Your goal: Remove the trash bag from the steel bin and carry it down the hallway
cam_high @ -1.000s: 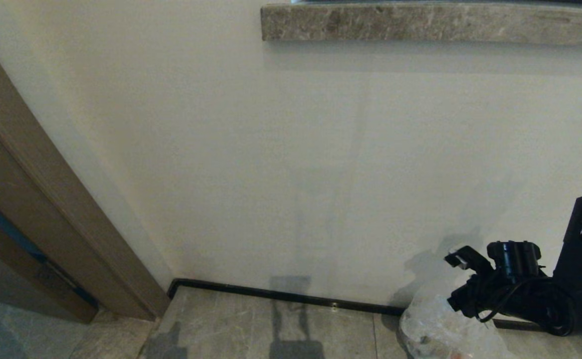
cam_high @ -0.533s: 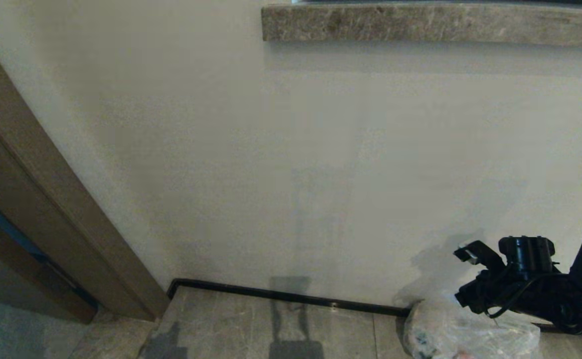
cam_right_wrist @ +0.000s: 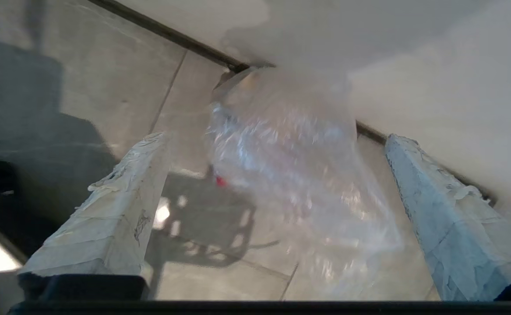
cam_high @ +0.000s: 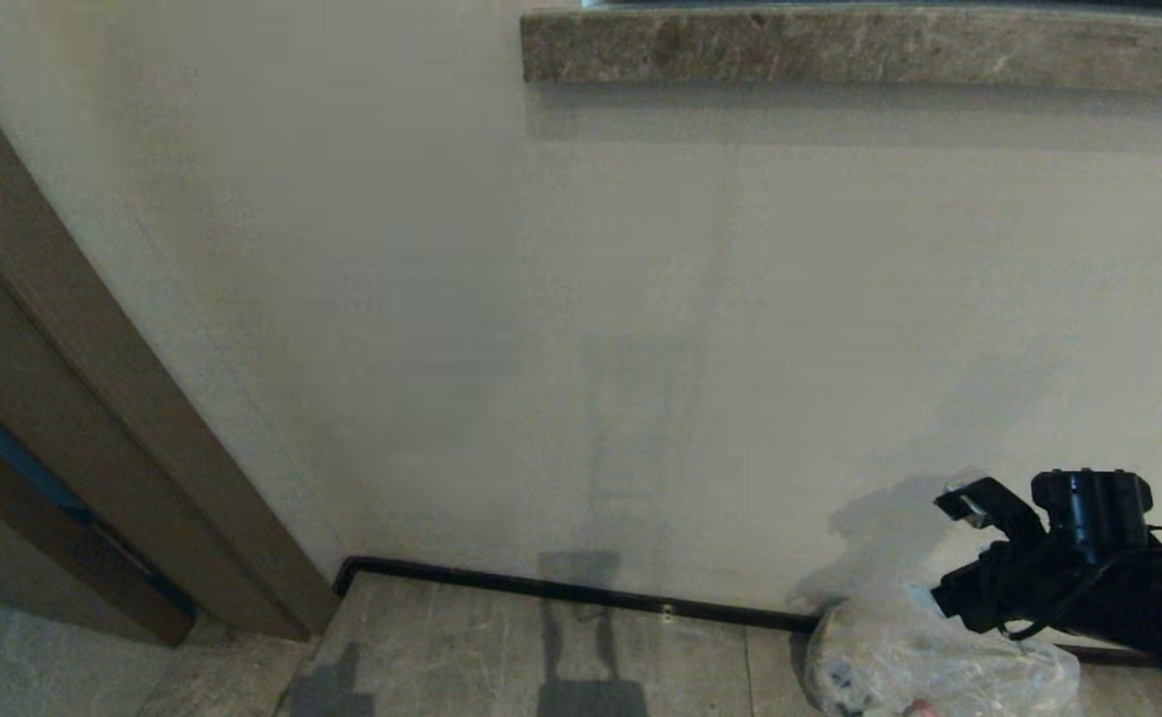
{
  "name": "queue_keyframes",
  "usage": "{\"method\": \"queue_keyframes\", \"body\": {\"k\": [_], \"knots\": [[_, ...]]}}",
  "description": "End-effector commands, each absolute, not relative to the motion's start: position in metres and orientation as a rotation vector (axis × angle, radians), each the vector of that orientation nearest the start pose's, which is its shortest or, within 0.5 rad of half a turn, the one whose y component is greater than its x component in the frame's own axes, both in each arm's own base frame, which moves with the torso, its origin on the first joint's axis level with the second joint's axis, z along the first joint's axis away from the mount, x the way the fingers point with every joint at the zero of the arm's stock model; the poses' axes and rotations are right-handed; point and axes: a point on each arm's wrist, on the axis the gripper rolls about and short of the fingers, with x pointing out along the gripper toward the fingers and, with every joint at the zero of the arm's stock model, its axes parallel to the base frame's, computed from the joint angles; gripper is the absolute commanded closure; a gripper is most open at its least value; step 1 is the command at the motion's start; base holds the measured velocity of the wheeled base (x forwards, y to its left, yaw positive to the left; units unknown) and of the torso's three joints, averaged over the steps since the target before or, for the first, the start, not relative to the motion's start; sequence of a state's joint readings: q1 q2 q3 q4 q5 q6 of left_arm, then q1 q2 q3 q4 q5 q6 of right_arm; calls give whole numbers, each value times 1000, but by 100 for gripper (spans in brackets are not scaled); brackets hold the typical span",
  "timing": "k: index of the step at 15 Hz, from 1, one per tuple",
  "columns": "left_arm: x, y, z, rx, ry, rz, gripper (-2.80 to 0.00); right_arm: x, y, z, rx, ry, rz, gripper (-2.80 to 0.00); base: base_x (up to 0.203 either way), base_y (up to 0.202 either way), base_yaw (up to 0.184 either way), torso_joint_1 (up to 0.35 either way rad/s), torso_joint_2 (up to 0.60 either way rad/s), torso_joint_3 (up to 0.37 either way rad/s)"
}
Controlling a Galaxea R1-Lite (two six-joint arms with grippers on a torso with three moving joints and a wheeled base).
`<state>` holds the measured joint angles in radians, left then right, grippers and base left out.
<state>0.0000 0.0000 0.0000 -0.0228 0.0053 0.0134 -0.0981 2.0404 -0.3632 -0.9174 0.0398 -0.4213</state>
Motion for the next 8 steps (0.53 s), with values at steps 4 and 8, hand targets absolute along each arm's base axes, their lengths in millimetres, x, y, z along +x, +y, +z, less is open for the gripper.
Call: {"method": "queue_keyframes", "body": {"k": [4, 8], "knots": [[-22, 0, 74, 14, -11, 6, 0, 243, -24, 62, -336, 686, 84, 0, 0, 0, 0, 0, 0, 0], [-22, 0, 75, 14, -11, 6, 0, 216, -21, 100, -321, 601, 50, 0, 0, 0, 0, 0, 0, 0]]}}
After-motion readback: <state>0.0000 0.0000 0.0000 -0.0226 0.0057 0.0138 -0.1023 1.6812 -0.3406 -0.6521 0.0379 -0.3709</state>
